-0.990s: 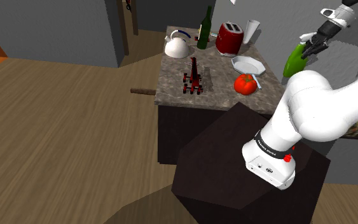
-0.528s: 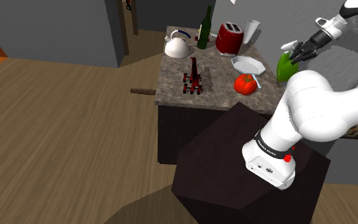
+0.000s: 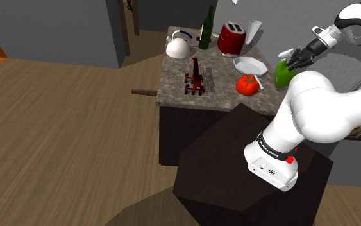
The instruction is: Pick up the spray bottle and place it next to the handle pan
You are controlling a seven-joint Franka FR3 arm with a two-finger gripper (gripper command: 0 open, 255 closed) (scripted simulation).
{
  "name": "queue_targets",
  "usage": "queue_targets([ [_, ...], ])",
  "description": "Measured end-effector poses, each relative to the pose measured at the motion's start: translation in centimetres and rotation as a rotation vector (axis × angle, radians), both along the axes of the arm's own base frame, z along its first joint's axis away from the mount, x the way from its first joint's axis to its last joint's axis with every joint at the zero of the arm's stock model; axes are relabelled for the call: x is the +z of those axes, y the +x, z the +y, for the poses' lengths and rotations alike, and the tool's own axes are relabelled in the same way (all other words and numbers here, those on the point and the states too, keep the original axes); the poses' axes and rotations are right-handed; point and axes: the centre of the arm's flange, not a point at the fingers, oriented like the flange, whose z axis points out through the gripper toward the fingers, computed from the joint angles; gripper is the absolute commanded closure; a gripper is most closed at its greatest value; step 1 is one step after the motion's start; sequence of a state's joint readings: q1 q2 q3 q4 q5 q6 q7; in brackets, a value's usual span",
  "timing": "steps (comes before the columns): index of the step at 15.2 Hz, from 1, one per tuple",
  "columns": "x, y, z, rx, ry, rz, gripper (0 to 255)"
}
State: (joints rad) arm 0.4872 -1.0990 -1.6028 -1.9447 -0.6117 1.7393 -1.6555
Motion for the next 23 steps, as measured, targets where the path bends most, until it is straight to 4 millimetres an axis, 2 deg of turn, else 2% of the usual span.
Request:
queue_targets([
  [15, -8.0, 0.2, -0.2, 0.005, -0.006, -0.002, 255],
  [22, -8.6, 0.1, -0.1, 0.002, -0.003, -0.007, 255],
  [23, -8.6, 0.1, -0.1, 0.002, -0.003, -0.007, 0],
])
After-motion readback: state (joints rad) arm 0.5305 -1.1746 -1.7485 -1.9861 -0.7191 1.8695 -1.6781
